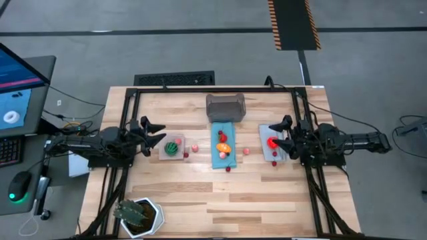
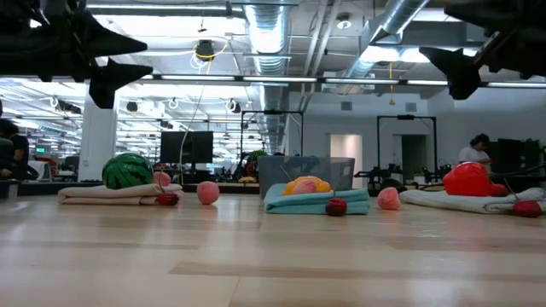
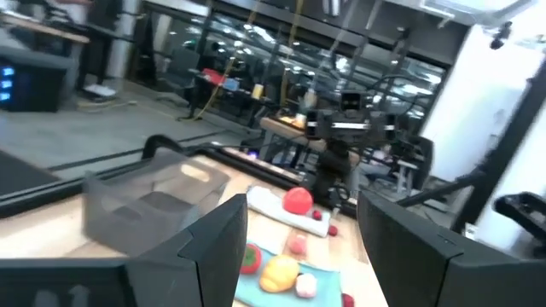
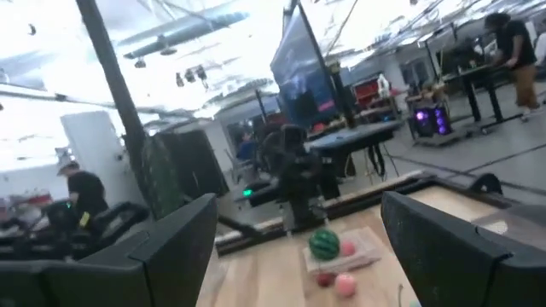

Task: Pick and placing Produce into tupperware
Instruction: Put the red cherry into the gray bin

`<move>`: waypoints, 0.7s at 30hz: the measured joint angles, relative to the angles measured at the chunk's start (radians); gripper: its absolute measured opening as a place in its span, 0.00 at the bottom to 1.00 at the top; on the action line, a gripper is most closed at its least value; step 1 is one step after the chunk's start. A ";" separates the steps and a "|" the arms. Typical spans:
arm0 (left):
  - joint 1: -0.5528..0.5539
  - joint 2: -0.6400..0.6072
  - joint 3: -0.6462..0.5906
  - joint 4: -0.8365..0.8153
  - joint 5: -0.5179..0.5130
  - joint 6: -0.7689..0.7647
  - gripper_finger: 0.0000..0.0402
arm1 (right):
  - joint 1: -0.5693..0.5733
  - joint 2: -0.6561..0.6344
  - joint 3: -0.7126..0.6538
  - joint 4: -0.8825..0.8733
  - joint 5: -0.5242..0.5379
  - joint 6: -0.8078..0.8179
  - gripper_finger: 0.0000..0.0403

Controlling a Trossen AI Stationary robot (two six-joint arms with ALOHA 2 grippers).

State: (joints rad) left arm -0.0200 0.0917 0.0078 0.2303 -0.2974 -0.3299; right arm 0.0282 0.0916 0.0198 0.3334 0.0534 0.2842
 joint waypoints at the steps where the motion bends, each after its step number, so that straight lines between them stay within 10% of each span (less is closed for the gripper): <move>1: 0.000 0.000 0.000 -0.002 -0.027 0.000 0.53 | 0.004 0.000 0.003 0.001 0.008 -0.003 0.88; 11: 0.000 0.000 0.000 -0.038 -0.113 0.041 0.53 | 0.050 0.154 0.172 -0.460 0.135 0.037 0.88; 21: 0.000 0.000 0.000 -0.030 -0.111 0.059 0.53 | 0.134 0.551 0.366 -0.505 0.118 0.109 0.88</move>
State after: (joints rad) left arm -0.0199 0.0917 0.0078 0.2001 -0.4084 -0.2710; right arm 0.1620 0.6429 0.3857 -0.1716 0.1714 0.3930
